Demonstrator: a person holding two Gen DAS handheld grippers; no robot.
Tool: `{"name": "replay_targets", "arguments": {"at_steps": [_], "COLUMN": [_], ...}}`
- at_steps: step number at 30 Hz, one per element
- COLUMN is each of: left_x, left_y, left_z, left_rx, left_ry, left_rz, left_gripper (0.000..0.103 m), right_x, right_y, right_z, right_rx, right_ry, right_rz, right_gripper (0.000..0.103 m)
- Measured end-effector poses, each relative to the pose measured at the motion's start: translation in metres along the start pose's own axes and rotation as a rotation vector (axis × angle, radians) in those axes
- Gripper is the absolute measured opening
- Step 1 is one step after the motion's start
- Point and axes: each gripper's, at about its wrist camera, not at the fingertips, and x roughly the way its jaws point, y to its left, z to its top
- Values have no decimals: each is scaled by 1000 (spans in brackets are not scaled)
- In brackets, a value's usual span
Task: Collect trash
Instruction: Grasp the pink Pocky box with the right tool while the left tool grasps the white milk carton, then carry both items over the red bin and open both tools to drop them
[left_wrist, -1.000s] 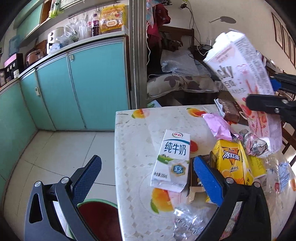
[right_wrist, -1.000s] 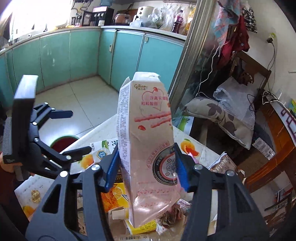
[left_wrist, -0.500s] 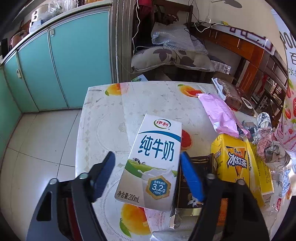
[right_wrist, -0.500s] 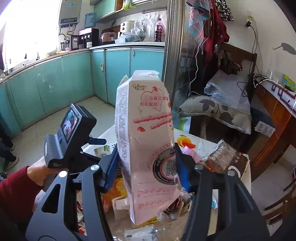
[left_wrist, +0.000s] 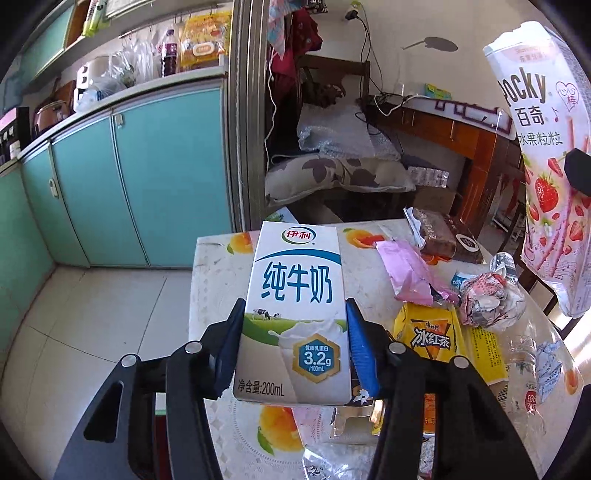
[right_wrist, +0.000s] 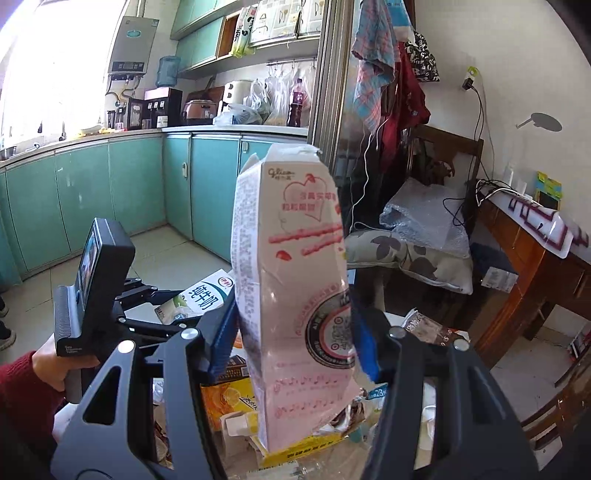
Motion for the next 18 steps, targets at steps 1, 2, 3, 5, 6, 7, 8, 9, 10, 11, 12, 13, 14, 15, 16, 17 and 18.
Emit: {"name": "replay_targets", "arguments": {"at_steps": [1,2,3,5,6,7,8,9,10,11,12,13,14,15,16,17,18], "left_x": [-6,-11,-15,-24,-28,-32,-36,-40,-42,-44,-45,-47,-47,-49,-51,-53,-55], "left_y": [3,7,11,21,26,31,36,41,46,50,56,61,65,71,78,85,92], "left_z": [0,-1,-2,-4,-6,-8,-10,-13,-16,-19,-23,-27,-31,-35,-39,-43,-47], "left_rx": [-2,-3,-6,-14,-21,-28,-35,-40,-44,-49,-55,-61,-67,-74,-85,-96,-107], "left_ry": [-14,-24,-33,-44,-49,-52,-54,-55,-53,-50,-44,-38,-34,-31,-27,-23,-17], "left_rz": [14,28,43,65,74,80,86,93,102,112,126,145,163,177,188,199,210], "left_gripper": [50,49,50,50,50,50,50,50,50,50,50,50,50,50,50,50,50], "right_x": [-2,-4,-6,-11,-13,-15,-16,-15,-12,-8,-3,4,10,18,26,33,40], "right_y": [2,4,7,11,12,14,15,18,19,22,26,31,37,44,52,59,66], "right_z": [2,4,6,11,14,17,20,23,26,28,28,28,26,25,24,22,20], "right_rx": [4,5,6,12,11,9,15,27,46,65,78,92,100,110,118,127,138], "right_ry": [-13,-26,-44,-93,-116,-136,-144,-143,-137,-125,-113,-100,-87,-72,-55,-38,-19], "right_rz": [1,0,-5,-28,-47,-62,-55,-34,-4,32,59,88,109,133,161,189,219], "right_gripper": [53,53,53,53,53,53,53,53,53,53,53,53,53,53,53,53,54]}}
